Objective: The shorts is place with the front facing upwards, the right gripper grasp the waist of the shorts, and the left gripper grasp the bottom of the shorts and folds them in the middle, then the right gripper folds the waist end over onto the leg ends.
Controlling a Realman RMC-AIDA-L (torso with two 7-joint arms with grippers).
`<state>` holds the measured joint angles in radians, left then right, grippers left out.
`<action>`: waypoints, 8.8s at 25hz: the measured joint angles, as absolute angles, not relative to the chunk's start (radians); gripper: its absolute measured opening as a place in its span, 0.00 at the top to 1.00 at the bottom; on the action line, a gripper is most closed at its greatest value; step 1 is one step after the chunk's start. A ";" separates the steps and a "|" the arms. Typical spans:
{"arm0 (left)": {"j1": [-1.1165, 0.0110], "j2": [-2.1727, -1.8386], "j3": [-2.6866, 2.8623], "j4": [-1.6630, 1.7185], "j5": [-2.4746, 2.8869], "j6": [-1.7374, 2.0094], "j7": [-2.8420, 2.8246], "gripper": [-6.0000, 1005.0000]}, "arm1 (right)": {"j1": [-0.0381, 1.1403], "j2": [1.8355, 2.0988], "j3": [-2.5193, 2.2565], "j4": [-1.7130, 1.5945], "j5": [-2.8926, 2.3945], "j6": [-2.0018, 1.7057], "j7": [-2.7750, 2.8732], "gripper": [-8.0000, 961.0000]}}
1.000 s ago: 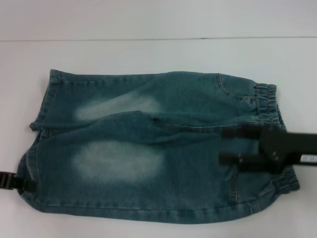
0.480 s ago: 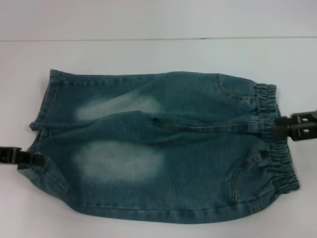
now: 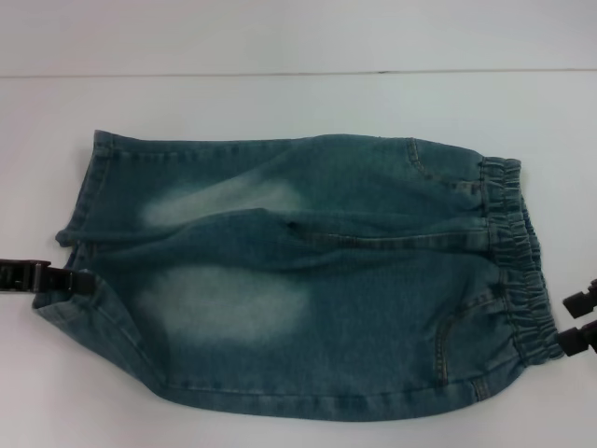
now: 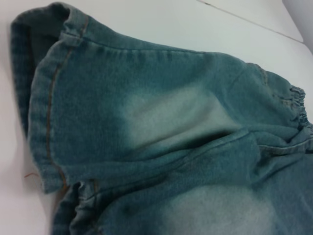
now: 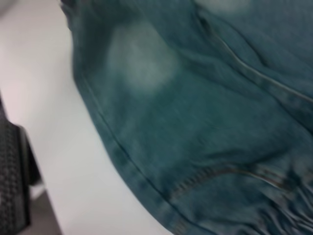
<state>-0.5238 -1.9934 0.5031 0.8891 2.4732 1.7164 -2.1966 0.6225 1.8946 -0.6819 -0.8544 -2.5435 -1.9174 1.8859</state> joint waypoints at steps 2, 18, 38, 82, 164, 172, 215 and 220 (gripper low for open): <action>-0.524 -1.995 0.503 0.889 2.468 1.717 -2.197 0.98 | 0.636 1.896 -0.683 -0.855 -2.593 -1.898 1.885 0.14; -0.523 -1.996 0.503 0.890 2.448 1.726 -2.197 0.98 | 0.687 1.918 -0.821 -0.845 -2.708 -1.841 1.926 0.14; -0.523 -1.994 0.503 0.888 2.436 1.730 -2.197 0.98 | 0.697 1.965 -0.870 -0.844 -2.747 -1.803 1.942 0.14; -0.523 -2.002 0.503 0.882 2.436 1.715 -2.188 0.98 | 0.686 1.992 -0.802 -0.844 -2.660 -1.781 1.877 0.51; -0.605 -2.060 0.423 0.693 2.189 0.964 -1.969 0.94 | 0.613 2.059 -0.371 -0.415 -1.886 -1.016 1.162 0.90; -0.630 -2.056 0.446 0.666 2.190 0.978 -1.889 0.92 | 0.638 2.060 -0.392 -0.395 -1.889 -0.953 1.147 0.87; -0.497 -2.060 0.714 0.770 2.006 1.663 -1.571 0.07 | 0.682 1.855 -0.650 -0.891 -2.257 -1.557 2.330 0.01; -0.503 -2.069 0.732 0.770 2.024 1.642 -1.563 0.07 | 0.787 1.880 -0.656 -0.891 -2.489 -1.573 2.441 0.02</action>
<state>-0.5032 -2.0688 0.7321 0.7700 2.0239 1.6425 -1.5628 0.7872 1.8802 -0.6562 -0.8908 -2.4893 -1.5728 2.4406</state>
